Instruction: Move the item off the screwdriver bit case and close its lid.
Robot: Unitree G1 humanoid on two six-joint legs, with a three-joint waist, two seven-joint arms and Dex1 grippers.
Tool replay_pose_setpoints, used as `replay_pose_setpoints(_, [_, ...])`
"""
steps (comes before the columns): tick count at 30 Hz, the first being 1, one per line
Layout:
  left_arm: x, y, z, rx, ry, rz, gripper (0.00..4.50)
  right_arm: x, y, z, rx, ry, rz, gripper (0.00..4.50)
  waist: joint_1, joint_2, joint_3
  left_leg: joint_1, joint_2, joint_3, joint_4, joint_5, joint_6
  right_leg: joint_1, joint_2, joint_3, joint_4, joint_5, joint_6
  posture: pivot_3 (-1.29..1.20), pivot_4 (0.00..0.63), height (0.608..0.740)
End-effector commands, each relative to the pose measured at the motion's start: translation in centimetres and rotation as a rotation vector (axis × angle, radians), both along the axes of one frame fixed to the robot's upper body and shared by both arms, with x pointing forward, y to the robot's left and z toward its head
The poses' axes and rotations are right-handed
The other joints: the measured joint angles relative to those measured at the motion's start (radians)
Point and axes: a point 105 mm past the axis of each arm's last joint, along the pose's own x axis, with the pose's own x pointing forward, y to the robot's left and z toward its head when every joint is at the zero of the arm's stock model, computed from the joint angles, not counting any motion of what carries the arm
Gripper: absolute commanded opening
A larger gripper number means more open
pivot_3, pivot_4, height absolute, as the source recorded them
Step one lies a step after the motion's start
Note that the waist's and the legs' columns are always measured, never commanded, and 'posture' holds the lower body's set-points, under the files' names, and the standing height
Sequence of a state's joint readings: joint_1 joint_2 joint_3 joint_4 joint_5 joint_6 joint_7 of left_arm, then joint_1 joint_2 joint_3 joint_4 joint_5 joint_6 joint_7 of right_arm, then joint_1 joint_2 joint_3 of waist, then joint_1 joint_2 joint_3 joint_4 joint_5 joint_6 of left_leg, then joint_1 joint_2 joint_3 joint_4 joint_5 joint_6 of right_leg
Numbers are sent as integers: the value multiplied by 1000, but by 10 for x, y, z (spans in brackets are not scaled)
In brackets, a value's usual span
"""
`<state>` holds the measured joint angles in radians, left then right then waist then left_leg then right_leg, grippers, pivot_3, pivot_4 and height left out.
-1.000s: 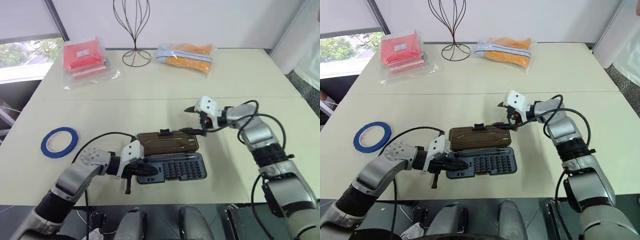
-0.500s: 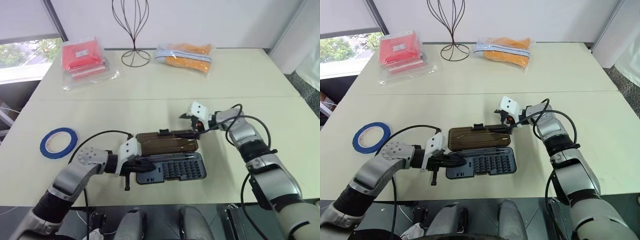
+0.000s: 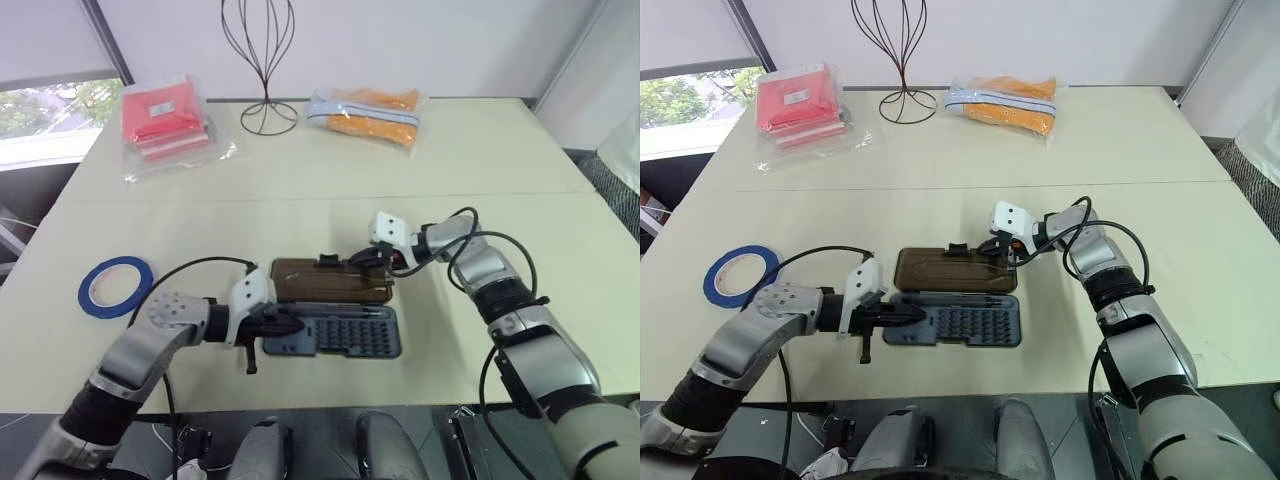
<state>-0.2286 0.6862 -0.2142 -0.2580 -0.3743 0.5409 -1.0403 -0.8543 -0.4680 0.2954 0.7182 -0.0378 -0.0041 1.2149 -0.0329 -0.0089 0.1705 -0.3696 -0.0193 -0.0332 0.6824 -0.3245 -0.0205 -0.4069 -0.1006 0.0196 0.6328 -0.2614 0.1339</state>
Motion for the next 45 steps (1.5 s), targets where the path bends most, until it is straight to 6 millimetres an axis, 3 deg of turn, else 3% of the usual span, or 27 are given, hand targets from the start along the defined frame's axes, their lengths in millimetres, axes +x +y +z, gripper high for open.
replay_pose_setpoints(1, [-3, 5, -9, 27, 41, 28, 0, 1, 2, -6, -31, 1, -2, 28, -4, 0, 0, 0, 0, 0, 0, 0, 0, 0, 0, 0, 0, 0, 0, 0, 150, 740])
replay_pose_setpoints(6, [6, 10, 7, -45, 45, 86, 0, 3, 6, 10, -55, -196, 41, 28, -10, 0, 0, 0, 0, -1, 0, 0, 0, 0, 0, 0, 0, 0, 0, 0, 150, 740])
replay_pose_setpoints(10, [16, 18, 38, -173, 54, 138, 0, -1, 6, 32, -66, -439, 77, 28, -10, 0, 1, -4, 0, -1, 0, 0, -1, -5, 0, 0, 1, 0, 0, 0, 150, 740])
replay_pose_setpoints(16, [30, 31, 73, -293, 49, 188, 0, -17, 4, 57, -11, -645, 54, 28, -7, 0, 2, -5, -1, 0, 0, 3, -6, -6, -1, 0, 1, 0, 0, 0, 150, 740])
replay_pose_setpoints(23, [78, 57, 96, -378, -12, 361, 0, -43, 7, 82, -2, -860, 52, 28, -3, -1, 2, -6, -2, 0, 0, 3, -5, -6, -1, 0, 1, 0, 0, 0, 150, 740])
replay_pose_setpoints(27, [114, 76, 89, -364, -66, 529, 0, -51, 11, 88, 1, -913, 43, 28, -2, -1, 2, -5, -2, 0, 0, 3, -6, -6, -1, 0, 1, 0, 0, 0, 150, 740])
replay_pose_setpoints(30, [127, 72, 67, -295, -69, 541, 0, -54, 11, 87, 3, -907, 32, 28, -5, -1, 2, -6, -2, 1, 0, 3, -6, -6, -1, 0, 0, 0, 0, 0, 150, 740])
replay_pose_setpoints(34, [127, 52, 40, -209, -58, 445, 0, -55, 12, 84, -1, -896, 26, 28, -2, -2, 3, -6, -2, 1, 0, 3, -6, -6, -1, 0, 0, 0, 0, 0, 150, 740])
replay_pose_setpoints(37, [125, 34, 33, -215, -38, 371, 0, -56, 12, 83, -3, -886, 25, 28, -1, -2, 3, -7, -2, 1, 0, 3, -6, -6, -1, 0, -1, 0, 0, 0, 150, 740])
replay_pose_setpoints(45, [123, 7, 38, -261, -41, 269, 0, -57, 14, 77, -25, -862, 53, 28, -1, -2, 3, -7, -2, 1, 0, 3, -6, -6, -1, -1, 0, 0, 0, 0, 150, 740])
